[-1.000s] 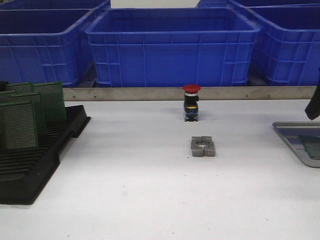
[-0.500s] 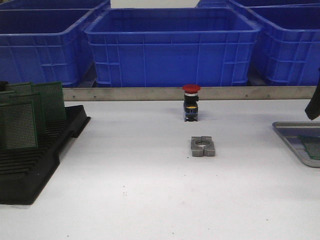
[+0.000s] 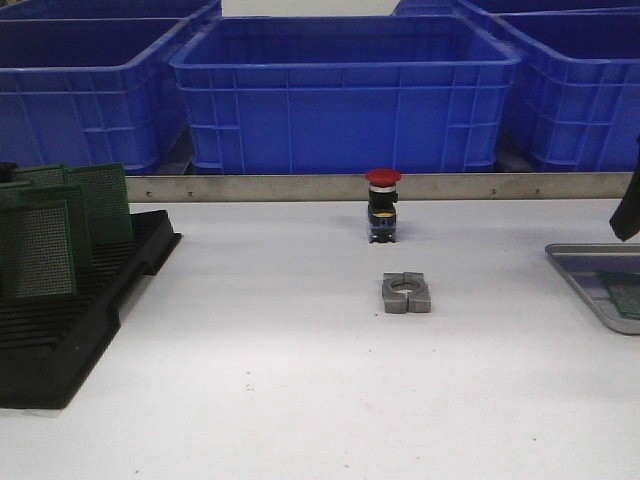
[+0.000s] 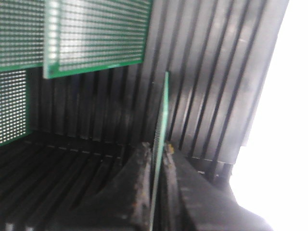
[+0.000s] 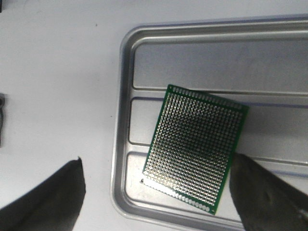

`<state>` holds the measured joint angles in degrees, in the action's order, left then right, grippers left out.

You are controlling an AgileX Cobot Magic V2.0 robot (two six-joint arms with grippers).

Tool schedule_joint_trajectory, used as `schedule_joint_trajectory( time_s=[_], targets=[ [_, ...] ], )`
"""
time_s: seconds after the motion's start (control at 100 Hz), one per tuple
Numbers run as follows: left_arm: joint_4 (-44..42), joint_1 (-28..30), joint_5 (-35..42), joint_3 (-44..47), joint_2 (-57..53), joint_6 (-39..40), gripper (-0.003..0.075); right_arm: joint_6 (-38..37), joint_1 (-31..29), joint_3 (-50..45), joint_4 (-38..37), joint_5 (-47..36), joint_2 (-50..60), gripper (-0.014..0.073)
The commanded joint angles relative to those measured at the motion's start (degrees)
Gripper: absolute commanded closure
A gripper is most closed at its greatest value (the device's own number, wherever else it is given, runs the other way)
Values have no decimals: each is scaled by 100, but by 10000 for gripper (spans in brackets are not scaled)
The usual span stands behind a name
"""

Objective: Place circuit board on tray
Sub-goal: 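Grasp a second green board in the rack with the left gripper and lift, then grasp the second board with the right gripper, release left gripper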

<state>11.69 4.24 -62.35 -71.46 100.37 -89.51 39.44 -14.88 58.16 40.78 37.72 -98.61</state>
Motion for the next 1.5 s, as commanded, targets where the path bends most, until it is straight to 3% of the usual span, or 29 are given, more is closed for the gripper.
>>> schedule_joint_trajectory(
  time_s=[0.0,0.15,0.36,0.59,0.83,0.92,1.19,1.49],
  targets=[
    [151,-25,-312,-257,-245,91,740,61,-39,156,92,-5,210,-31],
    [246,-25,-1134,-669,-245,91,740,61,-39,156,92,-26,211,-31],
    [1216,-212,-1131,-817,-535,281,740,61,-39,156,92,-26,211,-31],
    [2148,-805,-1132,-817,-647,281,740,61,-39,156,92,78,211,-31],
    [3744,-1496,-1080,-817,-647,281,740,168,15,156,92,215,211,-31],
    [4183,-1799,-927,-817,-636,281,740,653,136,156,123,383,211,-31],
    [4381,-2464,-363,-817,-577,281,740,2587,988,156,859,934,218,-31],
    [4466,-2565,-325,-817,-455,281,740,4262,2206,156,1639,1710,264,-31]
  ],
)
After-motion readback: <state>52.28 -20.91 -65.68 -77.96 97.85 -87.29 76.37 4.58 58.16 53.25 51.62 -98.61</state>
